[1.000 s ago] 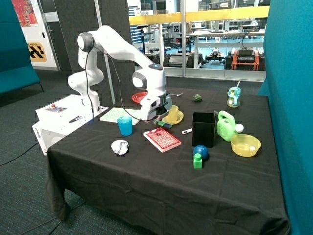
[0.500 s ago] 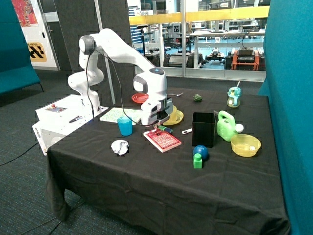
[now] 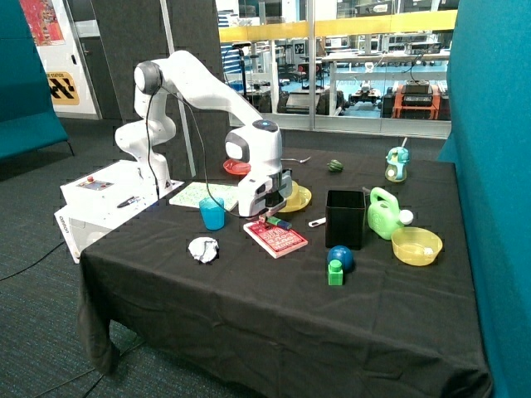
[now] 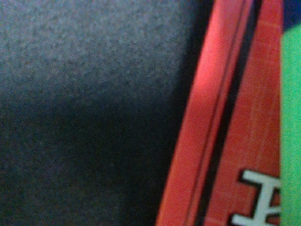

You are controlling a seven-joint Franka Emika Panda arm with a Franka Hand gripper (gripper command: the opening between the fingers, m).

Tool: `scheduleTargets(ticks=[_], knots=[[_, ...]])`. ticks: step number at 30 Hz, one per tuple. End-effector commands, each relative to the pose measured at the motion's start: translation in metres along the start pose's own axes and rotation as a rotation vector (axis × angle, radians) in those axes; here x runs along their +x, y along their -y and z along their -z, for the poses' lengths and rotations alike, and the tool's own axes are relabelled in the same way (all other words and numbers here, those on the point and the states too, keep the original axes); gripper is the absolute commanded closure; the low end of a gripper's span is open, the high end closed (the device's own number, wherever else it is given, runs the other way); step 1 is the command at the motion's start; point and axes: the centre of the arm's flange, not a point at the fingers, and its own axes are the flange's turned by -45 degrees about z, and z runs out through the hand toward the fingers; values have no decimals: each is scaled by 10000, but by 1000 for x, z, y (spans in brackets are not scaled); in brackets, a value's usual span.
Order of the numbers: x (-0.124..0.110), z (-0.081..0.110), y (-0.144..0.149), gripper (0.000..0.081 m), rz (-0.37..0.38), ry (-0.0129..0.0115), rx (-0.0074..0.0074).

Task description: Put a highlighter on each book

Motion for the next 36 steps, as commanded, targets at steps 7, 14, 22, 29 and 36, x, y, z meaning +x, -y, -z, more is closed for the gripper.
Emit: scheduleTargets(ticks=[7,14,22,29,36], knots=[[-7,-2,2,477,89,-87,-6],[-8,1,1,336,106,-87,-6],[-9,3,-2,273,112,-87,-6],[-10,4,0,182,186,-87,-6],[-13,3,3,125,260,-87,-7]])
